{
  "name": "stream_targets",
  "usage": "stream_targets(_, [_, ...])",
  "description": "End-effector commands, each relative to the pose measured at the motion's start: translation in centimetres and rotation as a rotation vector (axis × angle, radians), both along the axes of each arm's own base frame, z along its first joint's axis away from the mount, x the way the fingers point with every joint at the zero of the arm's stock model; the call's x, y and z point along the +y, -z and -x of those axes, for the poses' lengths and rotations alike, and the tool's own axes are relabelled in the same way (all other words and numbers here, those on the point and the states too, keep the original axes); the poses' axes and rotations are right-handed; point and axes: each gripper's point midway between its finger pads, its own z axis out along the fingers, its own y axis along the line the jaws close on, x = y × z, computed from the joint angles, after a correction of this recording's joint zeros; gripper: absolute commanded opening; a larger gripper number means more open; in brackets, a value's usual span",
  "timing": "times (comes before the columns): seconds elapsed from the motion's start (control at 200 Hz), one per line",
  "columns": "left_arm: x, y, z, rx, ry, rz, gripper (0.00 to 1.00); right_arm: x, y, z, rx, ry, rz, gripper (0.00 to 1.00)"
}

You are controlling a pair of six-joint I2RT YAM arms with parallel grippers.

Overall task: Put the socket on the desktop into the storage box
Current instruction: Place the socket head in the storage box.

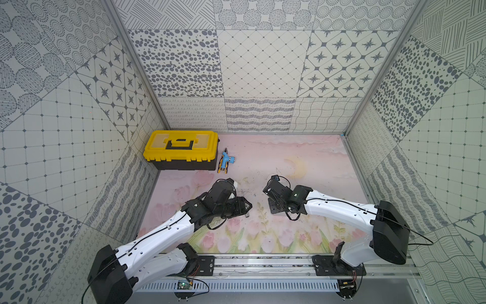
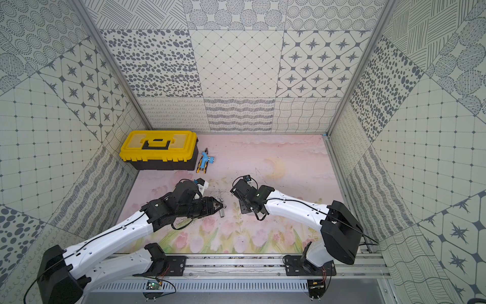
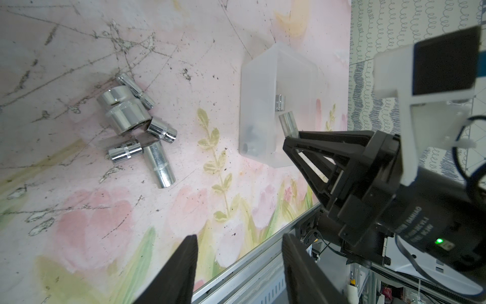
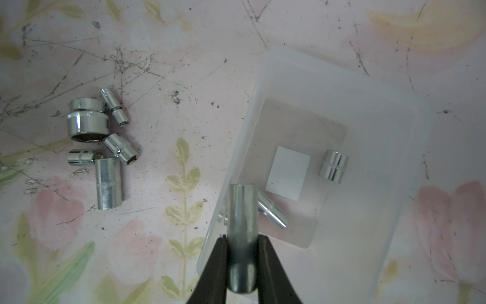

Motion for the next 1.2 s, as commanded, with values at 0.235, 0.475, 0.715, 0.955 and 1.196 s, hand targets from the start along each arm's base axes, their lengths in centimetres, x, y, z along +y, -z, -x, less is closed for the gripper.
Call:
stream_targets(0.235, [-0.2, -0.3, -0.1, -0.012, 0.008, 0.007, 0.56, 1.4, 1.7, 1.4, 0.011, -0.094, 0.009, 0.0])
stream_targets(0.475, [-0.2, -0.1, -0.1, -0.013, 0.009, 0.004, 0.56, 1.2, 2.0, 1.8, 0.011, -0.1, 0.035, 0.0])
stream_targets(0.715, [-0.1, 0.1, -0.1, -0.01, 0.006, 0.0, 0.56, -0.2, 0.7, 1.5, -0.028, -0.029, 0.049, 0.0])
stream_targets(0.955, [0.0, 0.0, 0.0, -0.014, 0.006, -0.001, 0.56, -1.3, -0.8, 0.6, -0.047, 0.064, 0.024, 0.0])
stream_targets(1.196, [0.2, 0.3, 0.0, -0.015, 0.007, -0.01, 0.56, -0.4, 0.1, 0.9, 0.015, 0.071, -0.026, 0.0])
